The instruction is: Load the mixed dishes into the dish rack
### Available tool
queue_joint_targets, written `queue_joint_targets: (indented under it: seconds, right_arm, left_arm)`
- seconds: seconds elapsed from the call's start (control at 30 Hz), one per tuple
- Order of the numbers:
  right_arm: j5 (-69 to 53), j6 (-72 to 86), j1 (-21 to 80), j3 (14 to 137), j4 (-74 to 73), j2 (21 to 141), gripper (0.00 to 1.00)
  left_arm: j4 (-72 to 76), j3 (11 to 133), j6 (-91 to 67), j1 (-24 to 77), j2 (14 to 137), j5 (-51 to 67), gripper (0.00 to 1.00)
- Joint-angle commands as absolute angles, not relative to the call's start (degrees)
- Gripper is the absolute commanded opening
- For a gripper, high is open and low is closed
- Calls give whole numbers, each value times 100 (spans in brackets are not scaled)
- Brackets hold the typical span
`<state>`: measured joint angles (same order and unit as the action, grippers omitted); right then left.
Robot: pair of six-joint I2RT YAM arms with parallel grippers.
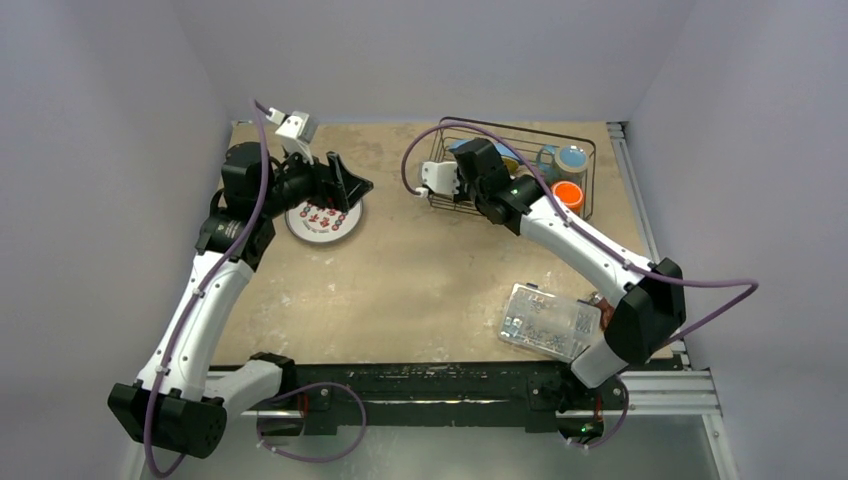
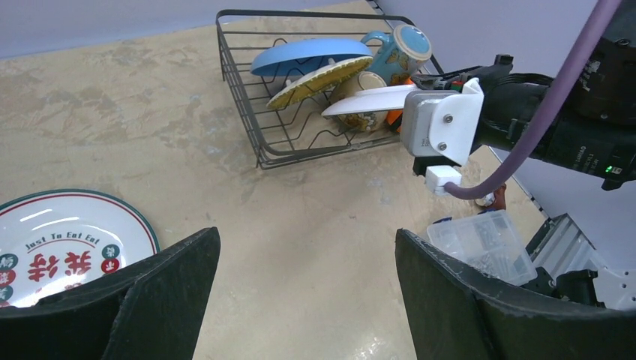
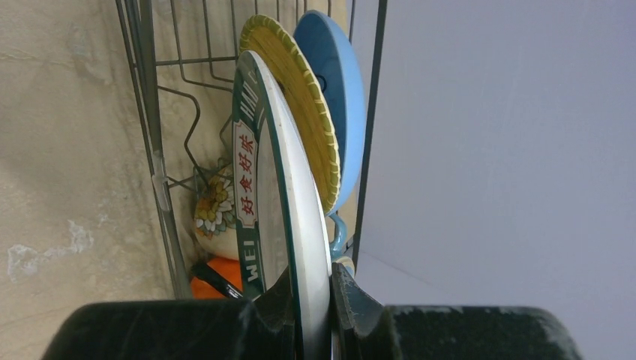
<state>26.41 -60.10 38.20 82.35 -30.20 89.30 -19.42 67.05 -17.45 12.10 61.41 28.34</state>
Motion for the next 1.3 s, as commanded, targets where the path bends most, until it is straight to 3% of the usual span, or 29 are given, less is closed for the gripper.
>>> queue_joint_targets:
  seconds: [0.0, 0.63, 0.77, 1.1, 1.27]
  right_arm:
    - [2990, -6416, 3840, 8536, -2449, 8946, 0]
    - [2711, -6033, 3706, 9199, -2577, 10139, 2]
    - [2737, -5859, 3624, 9048, -2192, 10186, 23]
    - [3354, -5355, 3444, 9100, -1741, 10248, 46]
    - [3865, -5145, 3413, 9066, -1162, 10187, 69]
  left_arm:
    - [-1835, 6854, -1801, 1230, 6147, 2927, 86]
    - [-1914, 6900, -1767, 1222, 6165, 2883, 86]
    - [-1917, 6899, -1775, 1222, 6199, 2892, 86]
    - [-1942, 6934, -1806, 1213, 6290, 2933, 86]
    - [-1943, 6937, -1818, 1213, 6334, 2942, 86]
